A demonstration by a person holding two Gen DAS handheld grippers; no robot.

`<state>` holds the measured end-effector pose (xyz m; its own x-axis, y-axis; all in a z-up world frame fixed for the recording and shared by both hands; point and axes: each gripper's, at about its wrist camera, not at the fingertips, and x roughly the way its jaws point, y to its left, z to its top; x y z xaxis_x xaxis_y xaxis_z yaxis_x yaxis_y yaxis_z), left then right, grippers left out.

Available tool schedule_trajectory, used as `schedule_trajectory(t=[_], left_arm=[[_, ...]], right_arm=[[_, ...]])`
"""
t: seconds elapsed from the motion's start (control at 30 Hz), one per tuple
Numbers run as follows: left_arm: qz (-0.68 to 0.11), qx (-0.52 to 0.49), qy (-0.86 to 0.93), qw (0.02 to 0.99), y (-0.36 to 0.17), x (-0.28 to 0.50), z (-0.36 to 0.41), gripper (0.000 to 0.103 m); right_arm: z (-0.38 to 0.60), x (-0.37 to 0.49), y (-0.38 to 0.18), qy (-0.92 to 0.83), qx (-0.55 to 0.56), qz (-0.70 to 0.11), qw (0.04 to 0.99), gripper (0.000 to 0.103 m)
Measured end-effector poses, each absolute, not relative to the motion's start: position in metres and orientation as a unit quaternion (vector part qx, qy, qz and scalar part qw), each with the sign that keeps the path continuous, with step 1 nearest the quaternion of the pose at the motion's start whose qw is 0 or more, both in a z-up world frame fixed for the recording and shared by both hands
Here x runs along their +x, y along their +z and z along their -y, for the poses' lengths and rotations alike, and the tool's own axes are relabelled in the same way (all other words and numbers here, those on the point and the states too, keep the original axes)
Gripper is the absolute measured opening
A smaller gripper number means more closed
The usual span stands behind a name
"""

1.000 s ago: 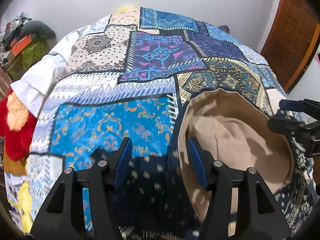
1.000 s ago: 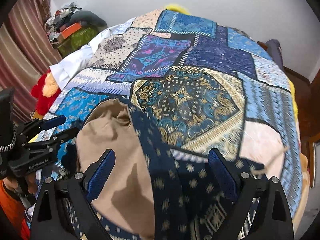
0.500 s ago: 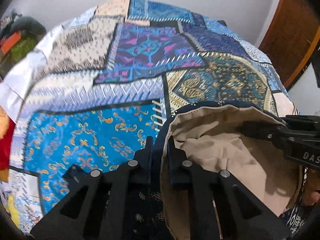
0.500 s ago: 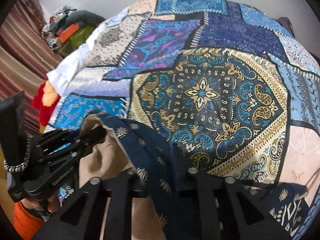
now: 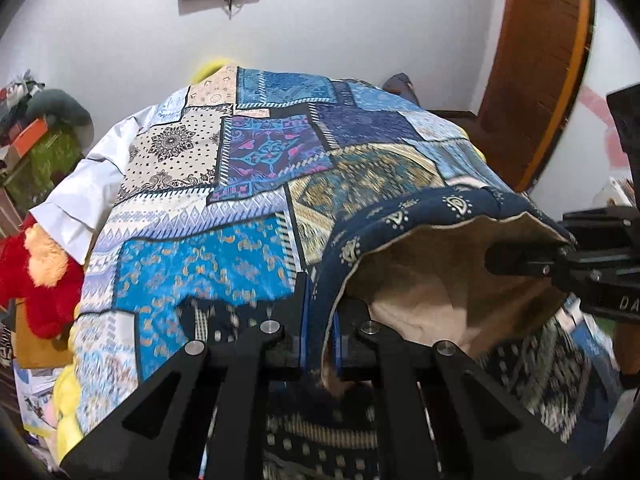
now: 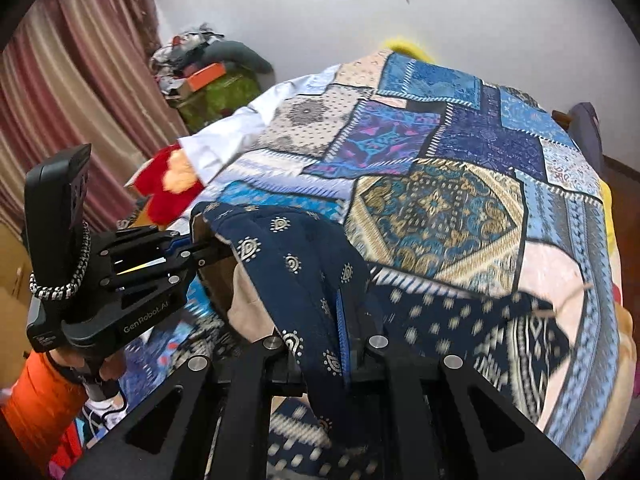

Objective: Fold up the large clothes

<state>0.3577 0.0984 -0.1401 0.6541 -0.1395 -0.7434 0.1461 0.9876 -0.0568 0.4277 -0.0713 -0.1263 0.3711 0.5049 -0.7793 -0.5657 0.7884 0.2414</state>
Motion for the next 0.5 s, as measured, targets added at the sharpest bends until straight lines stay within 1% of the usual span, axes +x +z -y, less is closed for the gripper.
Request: schedule_trajectory(t=[0.2,0.5], left_arm=[[-0.423,0.026,-0.086,0.902,-0.152,0.304,-0.087,0.009],[-0.478,0.015,-0.097,0.873,-0.2,0.256,-0.084,0.009]], right_arm=[[0.081,0.372,-0.128,0.331,-0.039,-0.468,0.818,0.009],[0.087,0.315,-0.168,0.313,-0.062,-0.517,0.794,0.009]])
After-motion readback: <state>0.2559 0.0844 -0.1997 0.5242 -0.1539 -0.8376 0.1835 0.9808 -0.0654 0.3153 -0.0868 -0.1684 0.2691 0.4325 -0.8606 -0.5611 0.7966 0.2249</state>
